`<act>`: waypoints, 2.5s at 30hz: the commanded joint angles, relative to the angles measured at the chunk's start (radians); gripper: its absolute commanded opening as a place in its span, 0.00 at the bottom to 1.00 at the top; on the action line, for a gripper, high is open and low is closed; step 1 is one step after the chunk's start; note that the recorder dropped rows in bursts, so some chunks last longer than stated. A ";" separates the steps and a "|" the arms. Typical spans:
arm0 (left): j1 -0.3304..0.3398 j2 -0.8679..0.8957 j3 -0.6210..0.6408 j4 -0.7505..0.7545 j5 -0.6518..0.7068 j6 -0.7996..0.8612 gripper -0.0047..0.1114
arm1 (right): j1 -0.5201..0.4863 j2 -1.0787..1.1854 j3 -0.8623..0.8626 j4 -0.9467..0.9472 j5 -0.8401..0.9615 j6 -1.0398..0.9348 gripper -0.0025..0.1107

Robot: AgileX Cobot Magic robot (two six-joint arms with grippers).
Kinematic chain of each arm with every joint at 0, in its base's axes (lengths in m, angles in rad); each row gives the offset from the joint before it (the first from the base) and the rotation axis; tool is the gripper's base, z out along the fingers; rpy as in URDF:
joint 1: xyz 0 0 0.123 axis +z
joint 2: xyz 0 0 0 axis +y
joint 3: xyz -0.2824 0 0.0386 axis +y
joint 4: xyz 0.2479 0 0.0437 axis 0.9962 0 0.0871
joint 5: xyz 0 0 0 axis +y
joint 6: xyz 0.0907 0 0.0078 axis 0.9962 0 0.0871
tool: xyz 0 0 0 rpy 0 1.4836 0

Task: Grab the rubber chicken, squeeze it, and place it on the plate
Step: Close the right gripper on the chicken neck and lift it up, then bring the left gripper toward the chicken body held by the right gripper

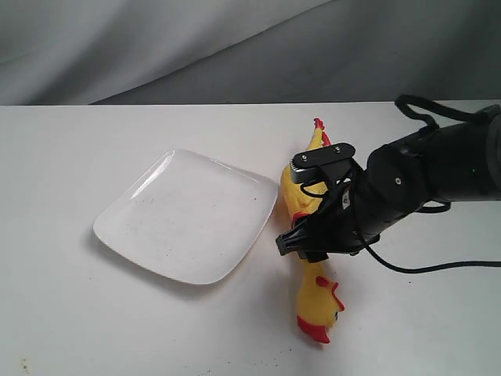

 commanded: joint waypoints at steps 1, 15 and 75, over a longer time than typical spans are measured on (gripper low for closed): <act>0.002 -0.002 0.004 -0.006 -0.011 0.000 0.04 | 0.005 0.021 -0.006 0.020 -0.053 -0.006 0.51; 0.002 -0.002 0.004 -0.006 -0.011 0.000 0.04 | 0.005 0.044 -0.006 -0.028 -0.076 -0.006 0.02; 0.002 -0.002 0.004 0.351 -0.874 -0.562 0.06 | 0.005 -0.660 -0.006 0.418 0.526 -1.076 0.02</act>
